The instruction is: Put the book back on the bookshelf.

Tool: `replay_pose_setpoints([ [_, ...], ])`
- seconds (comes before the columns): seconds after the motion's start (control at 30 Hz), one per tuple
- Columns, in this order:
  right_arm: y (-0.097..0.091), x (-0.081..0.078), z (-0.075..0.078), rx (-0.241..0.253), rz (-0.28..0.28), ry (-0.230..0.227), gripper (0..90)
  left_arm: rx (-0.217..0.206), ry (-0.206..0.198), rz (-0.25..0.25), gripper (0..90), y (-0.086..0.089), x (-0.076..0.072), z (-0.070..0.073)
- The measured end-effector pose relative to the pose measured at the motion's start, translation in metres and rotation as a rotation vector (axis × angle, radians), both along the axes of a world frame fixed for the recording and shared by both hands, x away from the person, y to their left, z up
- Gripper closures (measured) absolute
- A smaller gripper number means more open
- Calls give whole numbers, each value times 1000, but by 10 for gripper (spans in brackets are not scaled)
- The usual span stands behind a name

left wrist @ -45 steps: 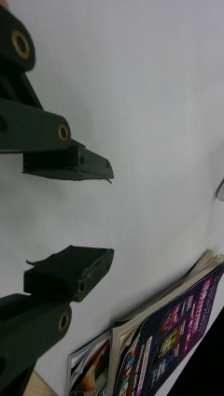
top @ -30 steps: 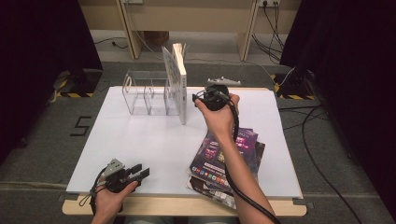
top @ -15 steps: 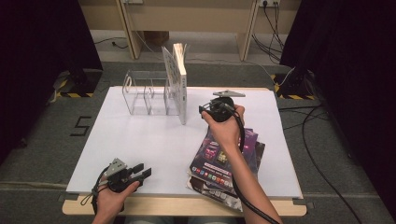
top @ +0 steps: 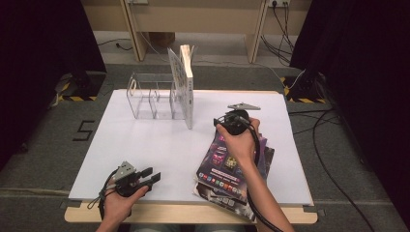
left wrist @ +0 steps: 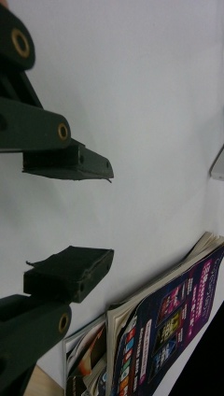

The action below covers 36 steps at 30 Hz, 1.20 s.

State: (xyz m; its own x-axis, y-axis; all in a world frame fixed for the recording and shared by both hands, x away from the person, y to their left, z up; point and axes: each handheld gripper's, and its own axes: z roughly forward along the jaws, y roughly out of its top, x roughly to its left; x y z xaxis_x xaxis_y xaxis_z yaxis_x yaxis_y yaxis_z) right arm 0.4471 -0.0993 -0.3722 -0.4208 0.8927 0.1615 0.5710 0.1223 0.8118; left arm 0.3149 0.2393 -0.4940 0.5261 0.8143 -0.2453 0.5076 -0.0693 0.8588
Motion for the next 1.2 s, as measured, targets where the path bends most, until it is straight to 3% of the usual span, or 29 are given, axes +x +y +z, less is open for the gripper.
replay_pose_setpoints([
  [0.53, -32, -10, -28, -36, -50, 63, 579, 5, -6, -84, 541, -33, 18, 14],
  [1.2, -72, -21, -60, -59, -124, 157, 593, 15, 16, -166, 536, -69, 34, 16],
])
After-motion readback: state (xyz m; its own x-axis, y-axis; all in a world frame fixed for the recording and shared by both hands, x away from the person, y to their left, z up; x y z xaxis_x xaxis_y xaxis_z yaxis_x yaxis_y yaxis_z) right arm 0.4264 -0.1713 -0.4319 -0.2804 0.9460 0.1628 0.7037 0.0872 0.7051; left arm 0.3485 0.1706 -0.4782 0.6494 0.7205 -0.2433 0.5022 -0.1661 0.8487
